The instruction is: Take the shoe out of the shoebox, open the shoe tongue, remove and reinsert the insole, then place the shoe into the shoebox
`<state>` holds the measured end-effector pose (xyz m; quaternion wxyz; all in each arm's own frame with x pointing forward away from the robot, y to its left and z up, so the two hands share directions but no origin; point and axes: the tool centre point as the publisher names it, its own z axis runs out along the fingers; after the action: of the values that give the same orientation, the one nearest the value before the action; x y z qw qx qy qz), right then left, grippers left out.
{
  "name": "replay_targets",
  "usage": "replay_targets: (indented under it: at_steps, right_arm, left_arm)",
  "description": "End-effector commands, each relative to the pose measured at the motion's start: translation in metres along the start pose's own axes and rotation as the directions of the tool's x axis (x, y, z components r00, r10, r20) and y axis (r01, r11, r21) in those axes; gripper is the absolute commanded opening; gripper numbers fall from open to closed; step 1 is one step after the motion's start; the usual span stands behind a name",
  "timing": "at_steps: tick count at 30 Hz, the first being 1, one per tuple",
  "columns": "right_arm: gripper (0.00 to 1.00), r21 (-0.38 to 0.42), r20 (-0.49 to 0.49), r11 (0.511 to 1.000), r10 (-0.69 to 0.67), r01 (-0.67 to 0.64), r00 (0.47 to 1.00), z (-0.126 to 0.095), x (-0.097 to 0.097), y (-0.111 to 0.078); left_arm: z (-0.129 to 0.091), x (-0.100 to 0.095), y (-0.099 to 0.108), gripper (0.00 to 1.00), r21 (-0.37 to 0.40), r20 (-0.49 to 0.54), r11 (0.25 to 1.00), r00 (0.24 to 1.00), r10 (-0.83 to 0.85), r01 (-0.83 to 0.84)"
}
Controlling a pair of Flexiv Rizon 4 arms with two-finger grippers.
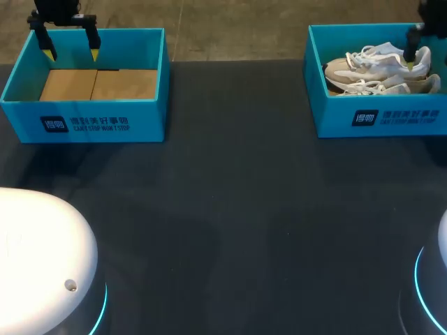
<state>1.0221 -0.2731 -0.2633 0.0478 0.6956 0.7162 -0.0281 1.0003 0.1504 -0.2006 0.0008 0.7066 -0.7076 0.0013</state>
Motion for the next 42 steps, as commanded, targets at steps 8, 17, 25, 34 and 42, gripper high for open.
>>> replay_targets:
  at_steps: [8,17,25,34,42]
  right_arm:
    - [0.75,0.03,-0.017,0.999,-0.028,0.029,0.999,0.025,-0.018,0.012]
    - [0.83,0.033,0.002,0.999,-0.04,0.04,0.999,0.037,-0.031,0.016]
    - [0.8,0.061,-0.01,0.998,-0.033,0.033,0.999,0.054,-0.04,0.019]
    - [0.73,0.086,-0.004,0.996,-0.032,0.033,0.999,0.067,-0.044,0.021]
    - [0.71,0.1,-0.003,0.995,-0.03,0.03,1.0,0.08,-0.048,0.021]
  left_arm:
    - [0.0,0.0,0.0,1.0,0.0,0.001,1.0,1.0,0.0,0.0]
    - [0.0,0.0,0.0,1.0,0.0,0.001,1.0,1.0,0.0,0.0]
    - [0.0,0.0,0.0,1.0,0.0,0.001,1.0,1.0,0.0,0.0]
    - [0.0,0.0,0.0,1.0,0.0,0.001,1.0,1.0,0.0,0.0]
    - [0.0,0.0,0.0,1.0,0.0,0.001,1.0,1.0,0.0,0.0]
